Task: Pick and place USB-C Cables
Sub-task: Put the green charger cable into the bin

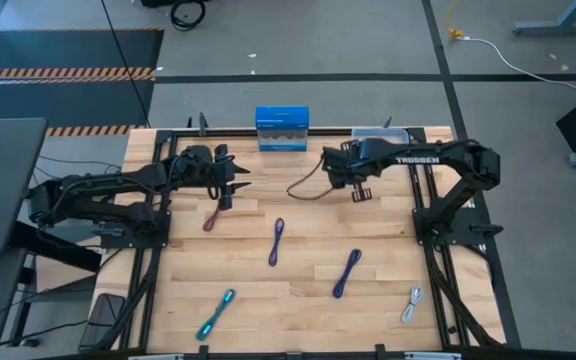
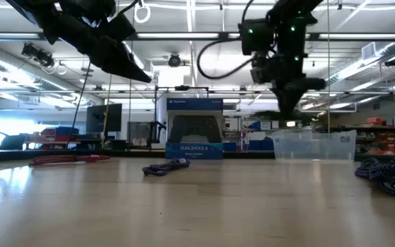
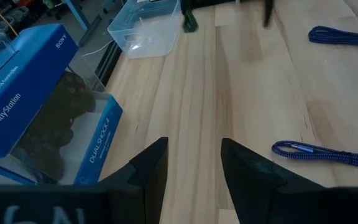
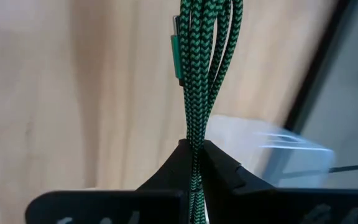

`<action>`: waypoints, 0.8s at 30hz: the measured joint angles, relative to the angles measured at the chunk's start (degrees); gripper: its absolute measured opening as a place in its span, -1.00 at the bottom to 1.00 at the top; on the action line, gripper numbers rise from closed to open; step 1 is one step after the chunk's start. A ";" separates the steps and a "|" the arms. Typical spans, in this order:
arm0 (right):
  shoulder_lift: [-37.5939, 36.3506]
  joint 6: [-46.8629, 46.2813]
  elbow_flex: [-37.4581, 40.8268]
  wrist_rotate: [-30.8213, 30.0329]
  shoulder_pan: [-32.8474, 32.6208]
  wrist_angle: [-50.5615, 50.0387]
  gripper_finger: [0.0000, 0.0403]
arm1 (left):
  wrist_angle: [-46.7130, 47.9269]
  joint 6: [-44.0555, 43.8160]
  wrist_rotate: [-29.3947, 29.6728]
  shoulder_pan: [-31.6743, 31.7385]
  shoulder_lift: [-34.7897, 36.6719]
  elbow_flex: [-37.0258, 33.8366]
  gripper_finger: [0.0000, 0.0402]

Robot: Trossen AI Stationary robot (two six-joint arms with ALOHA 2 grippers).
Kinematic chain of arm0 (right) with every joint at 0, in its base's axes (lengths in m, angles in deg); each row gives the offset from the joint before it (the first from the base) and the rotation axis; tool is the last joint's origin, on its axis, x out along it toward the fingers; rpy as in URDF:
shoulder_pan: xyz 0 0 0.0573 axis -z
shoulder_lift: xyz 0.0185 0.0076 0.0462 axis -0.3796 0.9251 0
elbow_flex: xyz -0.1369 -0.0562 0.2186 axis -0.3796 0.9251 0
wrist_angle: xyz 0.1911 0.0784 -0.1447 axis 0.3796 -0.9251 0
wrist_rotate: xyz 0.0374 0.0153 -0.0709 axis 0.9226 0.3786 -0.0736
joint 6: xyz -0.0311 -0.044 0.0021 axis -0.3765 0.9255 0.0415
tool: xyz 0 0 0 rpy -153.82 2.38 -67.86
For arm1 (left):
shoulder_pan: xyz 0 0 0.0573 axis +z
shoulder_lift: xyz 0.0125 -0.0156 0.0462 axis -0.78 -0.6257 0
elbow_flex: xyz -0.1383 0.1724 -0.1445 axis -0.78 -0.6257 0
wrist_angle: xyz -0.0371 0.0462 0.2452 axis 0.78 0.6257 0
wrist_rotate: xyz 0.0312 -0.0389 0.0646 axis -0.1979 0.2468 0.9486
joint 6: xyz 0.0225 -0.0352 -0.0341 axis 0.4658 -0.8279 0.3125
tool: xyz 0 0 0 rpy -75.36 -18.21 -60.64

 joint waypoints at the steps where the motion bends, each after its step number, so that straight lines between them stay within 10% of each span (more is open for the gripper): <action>1: -0.01 0.12 -1.05 -0.01 0.67 0.08 -0.88 | 0.02 0.00 0.00 0.00 0.02 0.00 -0.21; 24: -0.08 3.35 -5.12 1.93 26.97 -2.06 -0.89 | 0.23 -0.04 0.00 0.02 0.00 -0.02 -0.21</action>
